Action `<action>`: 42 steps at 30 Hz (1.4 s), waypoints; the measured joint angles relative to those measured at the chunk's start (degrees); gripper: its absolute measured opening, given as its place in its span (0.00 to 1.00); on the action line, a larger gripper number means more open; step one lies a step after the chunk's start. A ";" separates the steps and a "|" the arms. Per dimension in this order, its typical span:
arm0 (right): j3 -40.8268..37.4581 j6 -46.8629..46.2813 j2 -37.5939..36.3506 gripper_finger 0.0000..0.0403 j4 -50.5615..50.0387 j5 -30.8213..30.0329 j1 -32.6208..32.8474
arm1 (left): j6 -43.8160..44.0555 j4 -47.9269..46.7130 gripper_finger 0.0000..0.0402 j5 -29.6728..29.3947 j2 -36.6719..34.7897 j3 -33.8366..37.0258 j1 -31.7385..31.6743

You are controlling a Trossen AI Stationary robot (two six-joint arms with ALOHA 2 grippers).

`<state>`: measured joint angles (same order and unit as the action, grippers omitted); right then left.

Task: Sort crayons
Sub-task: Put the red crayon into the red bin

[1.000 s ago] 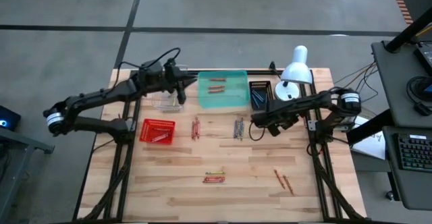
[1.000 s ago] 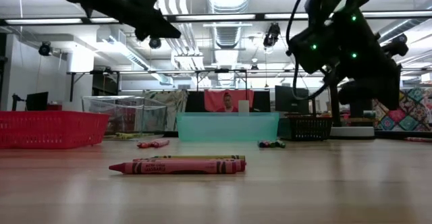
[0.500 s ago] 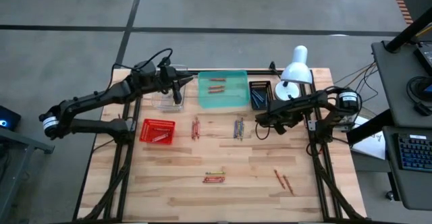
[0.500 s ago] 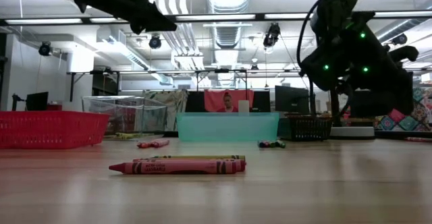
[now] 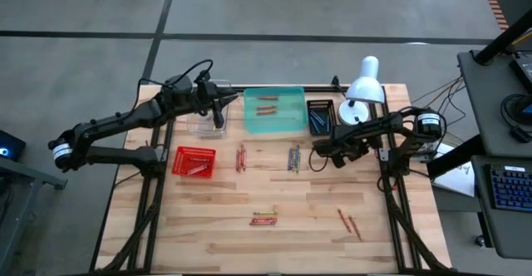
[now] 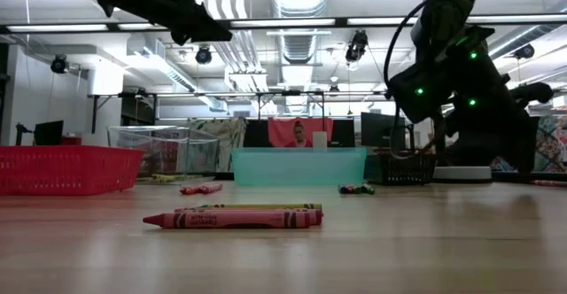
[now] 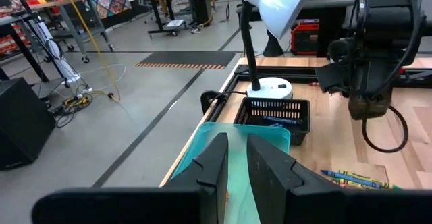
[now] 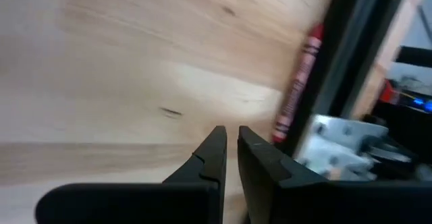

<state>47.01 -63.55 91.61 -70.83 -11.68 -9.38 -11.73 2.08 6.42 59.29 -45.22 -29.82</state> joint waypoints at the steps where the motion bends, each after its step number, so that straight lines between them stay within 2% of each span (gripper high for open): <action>1: 0.00 -1.06 0.00 0.07 0.33 -0.13 0.02 | 0.00 0.04 0.10 -0.01 0.00 0.00 0.00; 4: -1.19 -8.70 0.14 0.07 -1.43 1.76 -0.56 | 0.00 0.05 0.10 -0.02 0.00 0.00 0.00; 9: -5.11 -12.16 0.25 0.07 -3.40 1.66 -0.61 | 0.00 -0.01 0.10 -0.02 0.02 0.01 0.00; 20: -5.21 -25.92 0.26 0.07 -2.97 -2.25 -0.65 | 0.00 -0.14 0.10 -0.03 0.09 0.03 0.00; 42: -5.41 -33.54 4.16 0.07 -2.90 -9.69 -7.35 | -0.02 -0.54 0.10 -0.04 0.09 0.03 0.00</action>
<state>41.60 -97.09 95.77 -73.73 -21.37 -16.74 -11.75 1.54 6.37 59.37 -45.19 -29.82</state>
